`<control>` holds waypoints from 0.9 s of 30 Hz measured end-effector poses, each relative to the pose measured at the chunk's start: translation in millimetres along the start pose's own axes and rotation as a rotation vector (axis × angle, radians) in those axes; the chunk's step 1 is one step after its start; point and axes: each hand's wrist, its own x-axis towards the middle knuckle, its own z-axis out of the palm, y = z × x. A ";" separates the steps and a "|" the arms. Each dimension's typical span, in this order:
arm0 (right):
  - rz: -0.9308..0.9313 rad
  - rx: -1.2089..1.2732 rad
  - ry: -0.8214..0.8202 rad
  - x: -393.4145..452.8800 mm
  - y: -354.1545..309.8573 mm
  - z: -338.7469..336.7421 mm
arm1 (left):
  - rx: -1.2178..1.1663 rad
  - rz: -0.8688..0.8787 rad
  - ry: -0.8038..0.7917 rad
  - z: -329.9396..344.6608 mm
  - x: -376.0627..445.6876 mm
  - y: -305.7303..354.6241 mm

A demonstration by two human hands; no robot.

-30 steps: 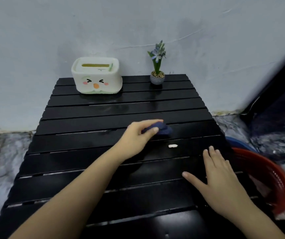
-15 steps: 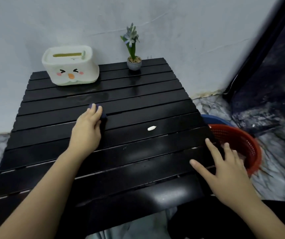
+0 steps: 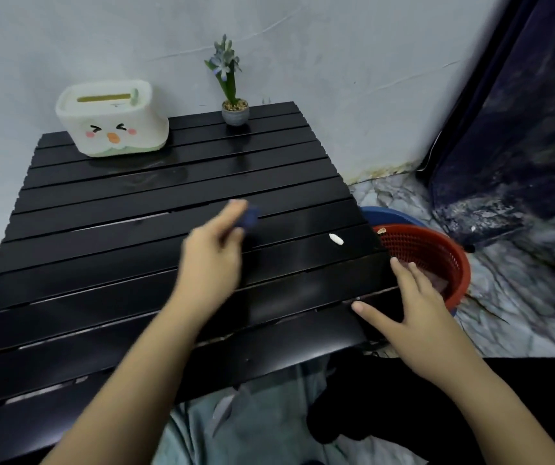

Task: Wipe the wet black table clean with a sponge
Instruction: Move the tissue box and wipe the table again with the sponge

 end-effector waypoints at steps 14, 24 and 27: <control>-0.061 0.136 0.057 -23.5 16.3 6.2 | 0.701 -0.119 0.014 -29.6 -49.3 -70.4; -0.077 0.122 0.076 -18.3 20.0 7.7 | 0.559 0.424 -0.476 144.7 11.4 30.8; -0.091 0.146 0.077 -17.9 21.9 8.4 | 0.527 0.503 -0.608 165.1 24.9 42.4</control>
